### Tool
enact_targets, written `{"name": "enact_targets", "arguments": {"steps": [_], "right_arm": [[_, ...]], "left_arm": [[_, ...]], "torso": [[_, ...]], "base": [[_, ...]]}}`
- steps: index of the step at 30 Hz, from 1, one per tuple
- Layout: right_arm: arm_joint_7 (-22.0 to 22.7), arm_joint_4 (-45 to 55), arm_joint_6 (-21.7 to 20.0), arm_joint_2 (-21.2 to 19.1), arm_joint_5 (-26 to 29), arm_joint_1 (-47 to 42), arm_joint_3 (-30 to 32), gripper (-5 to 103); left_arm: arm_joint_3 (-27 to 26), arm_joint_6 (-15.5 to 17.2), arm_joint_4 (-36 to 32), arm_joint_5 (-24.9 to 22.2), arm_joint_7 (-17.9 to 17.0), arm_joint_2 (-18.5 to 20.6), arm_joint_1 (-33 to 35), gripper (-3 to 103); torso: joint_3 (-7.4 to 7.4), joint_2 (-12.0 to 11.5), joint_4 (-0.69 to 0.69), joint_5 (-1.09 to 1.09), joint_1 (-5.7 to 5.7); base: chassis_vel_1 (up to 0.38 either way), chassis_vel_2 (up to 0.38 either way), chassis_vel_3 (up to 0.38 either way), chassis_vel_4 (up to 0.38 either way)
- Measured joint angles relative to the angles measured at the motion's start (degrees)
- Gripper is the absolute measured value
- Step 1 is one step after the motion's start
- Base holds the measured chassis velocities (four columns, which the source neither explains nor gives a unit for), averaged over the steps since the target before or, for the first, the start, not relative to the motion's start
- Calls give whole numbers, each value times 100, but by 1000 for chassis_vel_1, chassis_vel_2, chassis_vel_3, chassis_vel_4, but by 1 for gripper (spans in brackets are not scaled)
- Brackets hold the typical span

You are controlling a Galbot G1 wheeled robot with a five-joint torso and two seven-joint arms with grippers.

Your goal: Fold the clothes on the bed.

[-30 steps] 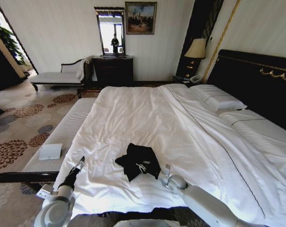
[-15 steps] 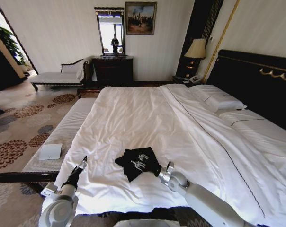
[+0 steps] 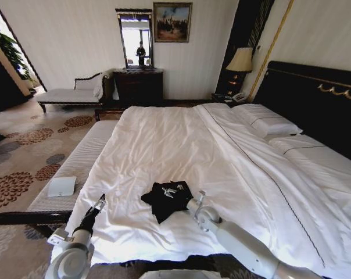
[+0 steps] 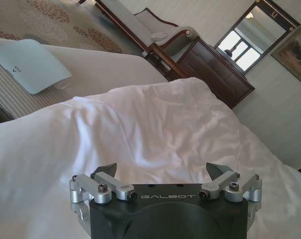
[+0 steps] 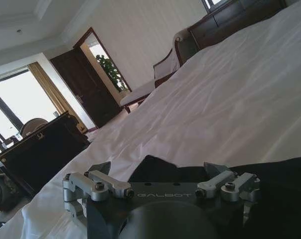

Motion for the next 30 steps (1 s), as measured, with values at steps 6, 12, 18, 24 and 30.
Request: {"name": "enact_targets", "arguments": {"steps": [6,12,18,24,30], "right_arm": [[105,-253,-158,414,-22,289,-491,100],[-79,-307,-151,513,-169,402,-876,100],[-1119,293,552,345,-161,358,-612,100],[-554,735,761,-181,152,526,737,100],[1041,1367,735,-877,-426,-268,2034,100]], "left_arm": [[-60,-7,-56,3,1,-66,39,100],[-129,-20,-82,-6,3,-94,114,100],[-175,-29,-68,-38,3,-87,110,100],[-123,-13,-205,2,-51,-105,90,100],[132,-88,-464,1163,-317,-94,132,100]], "torso": [[0,0,0,-1,0],[0,0,0,0,0],[0,0,0,0,0],[-1,0,1,-1,0],[0,0,-3,4,0]], "base": [[0,0,0,0],[0,0,0,0],[0,0,0,0],[0,0,0,0],[0,0,0,0]]}}
